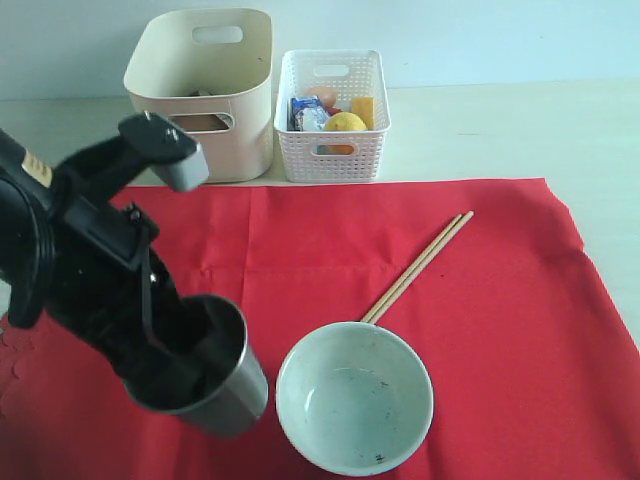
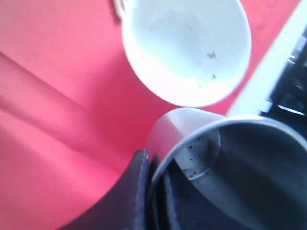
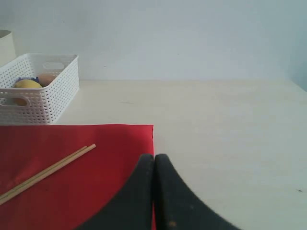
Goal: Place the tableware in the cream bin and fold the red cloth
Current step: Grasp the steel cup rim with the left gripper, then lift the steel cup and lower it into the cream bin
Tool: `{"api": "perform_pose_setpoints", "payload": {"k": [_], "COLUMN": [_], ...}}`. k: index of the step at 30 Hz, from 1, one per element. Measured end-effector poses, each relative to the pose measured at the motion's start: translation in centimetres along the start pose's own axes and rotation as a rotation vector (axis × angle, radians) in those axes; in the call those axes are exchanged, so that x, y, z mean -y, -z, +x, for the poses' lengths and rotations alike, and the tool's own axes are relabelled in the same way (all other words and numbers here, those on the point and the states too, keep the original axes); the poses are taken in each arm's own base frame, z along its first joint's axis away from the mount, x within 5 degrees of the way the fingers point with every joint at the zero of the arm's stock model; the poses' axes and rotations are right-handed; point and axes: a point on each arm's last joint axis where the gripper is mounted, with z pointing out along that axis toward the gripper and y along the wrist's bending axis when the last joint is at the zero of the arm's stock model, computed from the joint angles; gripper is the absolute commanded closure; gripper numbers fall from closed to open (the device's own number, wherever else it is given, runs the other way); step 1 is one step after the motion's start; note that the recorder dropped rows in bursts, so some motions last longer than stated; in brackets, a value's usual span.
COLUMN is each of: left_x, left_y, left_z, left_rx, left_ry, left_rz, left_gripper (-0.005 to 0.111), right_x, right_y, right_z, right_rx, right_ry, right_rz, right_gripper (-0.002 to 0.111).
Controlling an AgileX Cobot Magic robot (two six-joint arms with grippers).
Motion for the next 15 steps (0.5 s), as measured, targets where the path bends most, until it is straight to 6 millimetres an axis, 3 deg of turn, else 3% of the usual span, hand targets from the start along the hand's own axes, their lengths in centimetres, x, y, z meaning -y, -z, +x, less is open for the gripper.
{"api": "perform_pose_setpoints", "payload": {"k": [5,9,15], "left_x": [-0.7,-2.9,-12.2], "left_y": [3.1,5.4,9.1], "left_z": [-1.8,-3.2,-5.6], "left_rx": [0.089,0.162,0.399], "left_ry": [-0.064,-0.011,0.28], "left_rz": [-0.15,-0.232,-0.369], "left_gripper": [0.107,0.107,0.107], "right_x": [0.0,0.0,0.0], "right_y": [0.0,0.0,0.0], "right_z": [0.0,0.0,0.0], "right_rx": [0.0,0.0,0.004], "right_ry": [0.0,0.0,0.0], "right_rz": [0.0,0.0,0.0], "right_gripper": [0.108,0.108,0.108]}}
